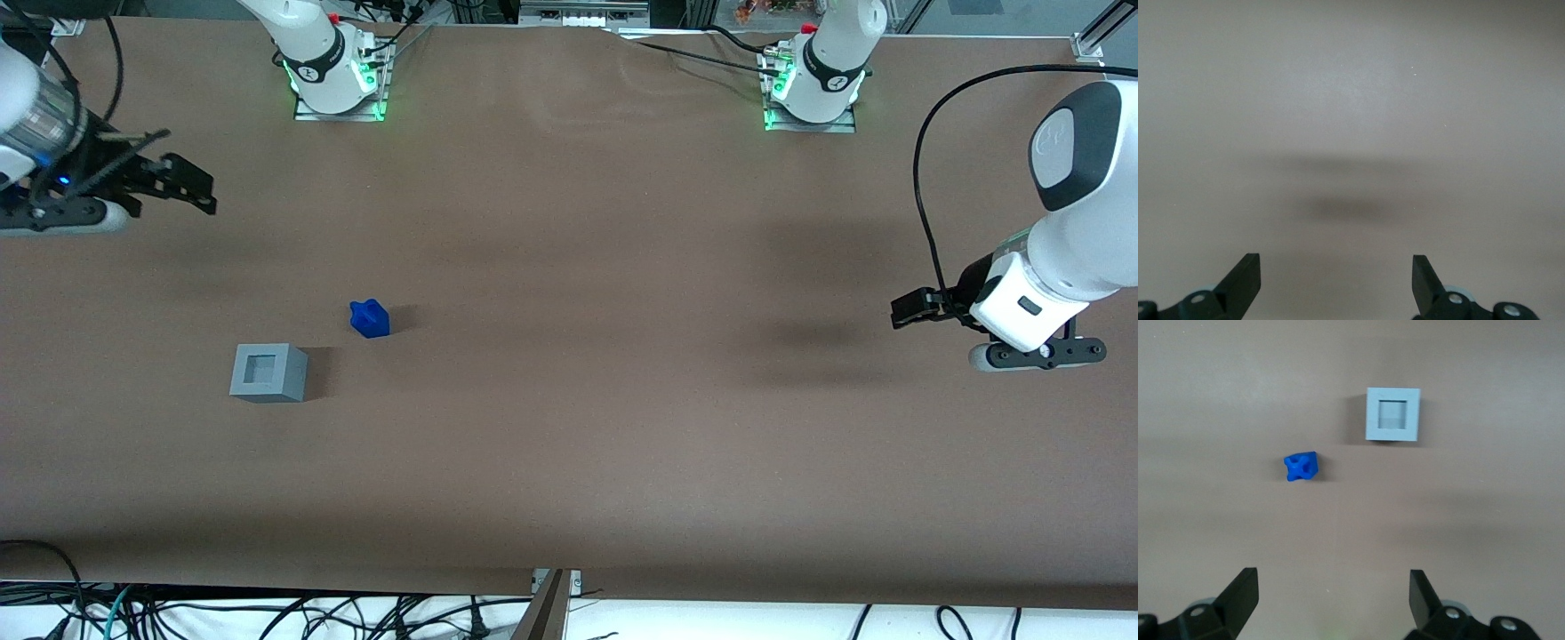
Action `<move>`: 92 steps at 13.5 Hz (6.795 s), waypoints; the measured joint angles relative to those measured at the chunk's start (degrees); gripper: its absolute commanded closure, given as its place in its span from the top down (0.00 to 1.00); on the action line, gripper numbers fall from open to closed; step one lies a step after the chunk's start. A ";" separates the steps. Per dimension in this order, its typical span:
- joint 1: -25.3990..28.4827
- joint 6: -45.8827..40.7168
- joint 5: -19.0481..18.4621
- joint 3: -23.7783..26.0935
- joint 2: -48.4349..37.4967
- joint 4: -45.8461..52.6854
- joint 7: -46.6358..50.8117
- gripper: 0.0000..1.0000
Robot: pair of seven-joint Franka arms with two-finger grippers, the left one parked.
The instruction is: Insert blue part into gray base with right arm
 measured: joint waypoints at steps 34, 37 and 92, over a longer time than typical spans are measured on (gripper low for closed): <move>3.89 51.25 -8.07 5.90 21.94 -25.69 11.26 0.18; 3.60 47.84 -8.98 4.89 21.94 -23.11 11.21 0.18; -8.50 23.22 -7.60 3.89 33.70 8.30 -2.87 0.99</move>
